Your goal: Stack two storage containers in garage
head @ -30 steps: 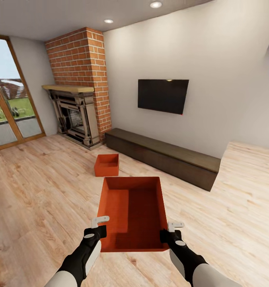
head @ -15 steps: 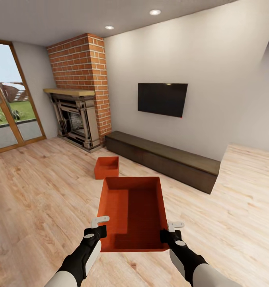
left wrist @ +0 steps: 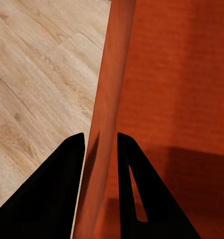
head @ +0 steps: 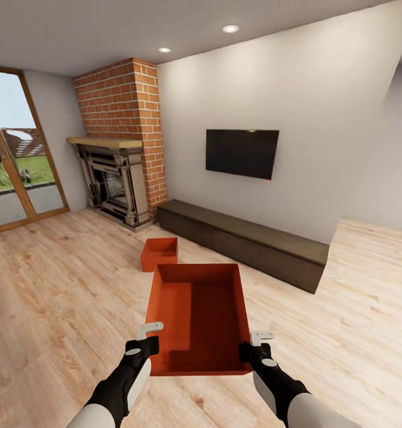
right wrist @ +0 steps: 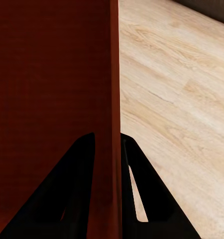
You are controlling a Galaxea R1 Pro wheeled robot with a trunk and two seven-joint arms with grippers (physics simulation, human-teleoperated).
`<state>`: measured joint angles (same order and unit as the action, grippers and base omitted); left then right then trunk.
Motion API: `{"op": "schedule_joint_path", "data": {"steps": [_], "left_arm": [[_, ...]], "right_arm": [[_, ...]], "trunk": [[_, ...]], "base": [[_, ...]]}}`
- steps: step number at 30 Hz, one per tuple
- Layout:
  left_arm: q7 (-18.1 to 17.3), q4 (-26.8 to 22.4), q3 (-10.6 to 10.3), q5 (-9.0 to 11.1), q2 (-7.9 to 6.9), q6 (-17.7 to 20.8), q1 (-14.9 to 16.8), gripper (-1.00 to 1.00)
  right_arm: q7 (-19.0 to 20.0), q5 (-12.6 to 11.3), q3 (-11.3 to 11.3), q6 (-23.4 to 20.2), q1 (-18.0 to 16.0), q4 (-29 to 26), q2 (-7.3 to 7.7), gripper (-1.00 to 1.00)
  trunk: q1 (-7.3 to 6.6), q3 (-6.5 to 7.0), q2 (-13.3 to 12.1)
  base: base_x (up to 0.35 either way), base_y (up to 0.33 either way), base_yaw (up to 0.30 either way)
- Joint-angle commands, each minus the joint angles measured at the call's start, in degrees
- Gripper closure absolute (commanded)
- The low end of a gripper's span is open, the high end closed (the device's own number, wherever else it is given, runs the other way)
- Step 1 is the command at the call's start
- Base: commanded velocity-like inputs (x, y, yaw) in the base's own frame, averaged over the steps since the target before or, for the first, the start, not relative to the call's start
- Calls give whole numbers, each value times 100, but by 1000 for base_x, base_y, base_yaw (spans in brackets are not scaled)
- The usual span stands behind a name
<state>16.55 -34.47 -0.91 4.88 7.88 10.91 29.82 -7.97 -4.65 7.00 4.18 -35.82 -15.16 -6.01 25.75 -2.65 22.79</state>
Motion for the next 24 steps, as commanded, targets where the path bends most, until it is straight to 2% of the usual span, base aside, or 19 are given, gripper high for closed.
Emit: {"op": "schedule_joint_path", "data": {"steps": [1, 24], "left_arm": [[59, -69, 46, -31, -3, 38, 6, 100], [59, -69, 42, -31, -3, 34, 6, 100]], "right_arm": [[-301, -54, -46, 28, -3, 13, 21, 100], [-301, -54, -41, 30, -3, 13, 21, 100]], "trunk": [[4, -4, 13], [4, 204, 13]], "base": [[0, 0, 0], [0, 0, 0]]}}
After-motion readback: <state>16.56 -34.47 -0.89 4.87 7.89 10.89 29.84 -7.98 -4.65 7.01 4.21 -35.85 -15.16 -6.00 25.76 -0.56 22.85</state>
